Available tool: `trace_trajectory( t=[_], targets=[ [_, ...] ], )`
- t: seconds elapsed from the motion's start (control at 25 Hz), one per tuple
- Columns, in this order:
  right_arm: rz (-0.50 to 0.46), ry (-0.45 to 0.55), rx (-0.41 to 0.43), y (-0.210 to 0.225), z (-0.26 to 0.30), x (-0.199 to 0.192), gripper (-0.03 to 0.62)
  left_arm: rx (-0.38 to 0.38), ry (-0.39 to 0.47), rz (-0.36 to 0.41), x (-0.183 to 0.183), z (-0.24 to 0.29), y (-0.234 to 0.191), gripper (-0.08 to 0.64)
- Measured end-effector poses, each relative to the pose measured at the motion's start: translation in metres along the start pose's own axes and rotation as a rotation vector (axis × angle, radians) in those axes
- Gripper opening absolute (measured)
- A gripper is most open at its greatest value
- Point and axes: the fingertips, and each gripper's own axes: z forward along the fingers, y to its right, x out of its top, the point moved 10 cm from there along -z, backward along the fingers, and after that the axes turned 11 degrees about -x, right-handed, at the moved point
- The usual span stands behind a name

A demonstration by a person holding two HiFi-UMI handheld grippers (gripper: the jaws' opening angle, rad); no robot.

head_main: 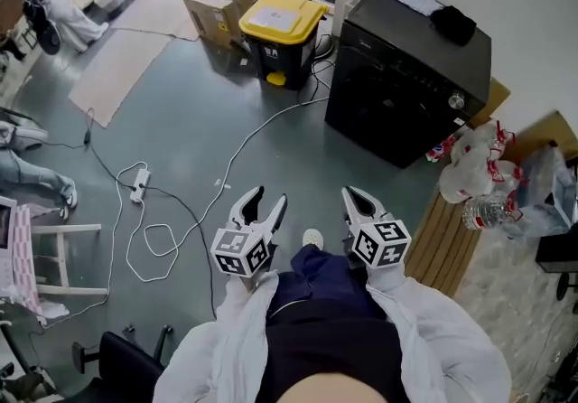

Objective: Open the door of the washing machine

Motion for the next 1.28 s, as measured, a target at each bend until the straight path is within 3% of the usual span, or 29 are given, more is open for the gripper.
trace_trajectory(
  t=[0.28, 0.6, 0.88, 1.08, 1.28],
  targets=[
    [-0.029, -0.022, 0.042, 0.03, 0.055, 0.024, 0.008, 0.017, 0.013, -0.004, 0.011, 0.055, -0.024, 0.229],
    [0.012, -0.051, 0.027, 0.047, 0.078, 0.027, 0.008, 0.009, -0.048, -0.027, 0.008, 0.083, -0.038, 0.236],
    [0.07, -0.068, -0.05, 0.078, 0.111, 0.038, 0.008, -0.083, -0.126, -0.039, 0.018, 0.149, -0.064, 0.249],
    [0.095, -0.074, -0.113, 0.097, 0.153, 0.059, 0.008, -0.145, -0.184, -0.036, 0.04, 0.207, -0.105, 0.252],
    [0.123, -0.095, -0.198, 0.118, 0.195, 0.081, 0.008, -0.225, -0.267, 0.037, 0.07, 0.283, -0.154, 0.25]
  ],
)
